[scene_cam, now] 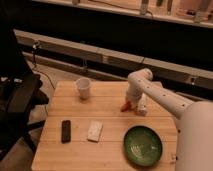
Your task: Drag the pepper across the table
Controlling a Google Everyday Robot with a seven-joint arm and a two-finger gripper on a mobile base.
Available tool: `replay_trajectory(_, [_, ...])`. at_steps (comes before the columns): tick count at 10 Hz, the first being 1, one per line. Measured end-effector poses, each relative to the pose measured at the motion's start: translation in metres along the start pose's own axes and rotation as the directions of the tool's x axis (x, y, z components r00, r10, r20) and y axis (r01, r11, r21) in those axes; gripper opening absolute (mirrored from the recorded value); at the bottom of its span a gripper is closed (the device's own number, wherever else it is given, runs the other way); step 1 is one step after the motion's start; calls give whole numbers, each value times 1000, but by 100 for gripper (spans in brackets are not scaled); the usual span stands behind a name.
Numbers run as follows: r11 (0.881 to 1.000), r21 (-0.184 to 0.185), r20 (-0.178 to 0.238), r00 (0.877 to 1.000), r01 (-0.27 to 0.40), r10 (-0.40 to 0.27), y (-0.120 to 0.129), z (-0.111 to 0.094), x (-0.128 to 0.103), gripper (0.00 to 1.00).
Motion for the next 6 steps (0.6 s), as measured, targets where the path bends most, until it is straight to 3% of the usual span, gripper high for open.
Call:
replay_trajectory(3, [1000, -7, 9, 1000, -13, 14, 20, -1, -6, 6])
replay_trajectory(6, [1000, 0, 10, 1000, -30, 30, 22, -3, -3, 0])
